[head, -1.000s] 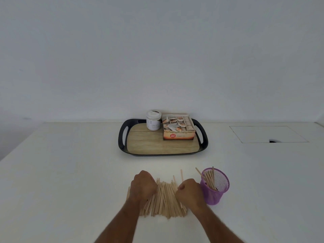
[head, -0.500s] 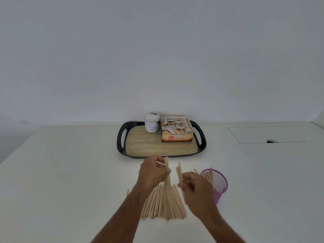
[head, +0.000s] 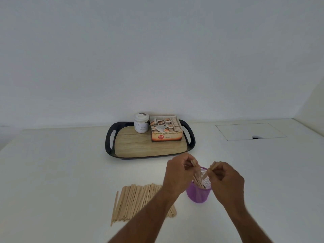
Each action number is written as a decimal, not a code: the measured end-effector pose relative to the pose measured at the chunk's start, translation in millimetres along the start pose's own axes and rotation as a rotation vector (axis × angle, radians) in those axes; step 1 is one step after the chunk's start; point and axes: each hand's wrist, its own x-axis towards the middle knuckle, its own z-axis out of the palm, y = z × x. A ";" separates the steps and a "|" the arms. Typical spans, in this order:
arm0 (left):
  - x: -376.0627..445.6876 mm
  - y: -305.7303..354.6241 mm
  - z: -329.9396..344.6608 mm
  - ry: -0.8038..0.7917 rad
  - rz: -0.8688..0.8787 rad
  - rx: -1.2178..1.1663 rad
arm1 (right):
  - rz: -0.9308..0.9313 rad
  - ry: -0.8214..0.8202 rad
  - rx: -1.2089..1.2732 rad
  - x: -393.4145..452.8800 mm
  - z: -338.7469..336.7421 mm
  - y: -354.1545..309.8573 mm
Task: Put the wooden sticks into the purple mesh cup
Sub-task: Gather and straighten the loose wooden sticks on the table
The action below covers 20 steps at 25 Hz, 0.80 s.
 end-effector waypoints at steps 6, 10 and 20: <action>-4.2 -7.6 -1.4 -0.103 0.021 0.074 | 0.020 -0.092 -0.070 -4.3 2.0 5.0; 1.5 -6.7 -22.6 0.057 0.022 -0.040 | -0.080 -0.071 -0.107 -5.2 0.4 -3.2; -5.9 -71.0 -93.9 0.095 -0.278 0.415 | -0.613 -0.083 -0.208 -37.6 47.4 -36.4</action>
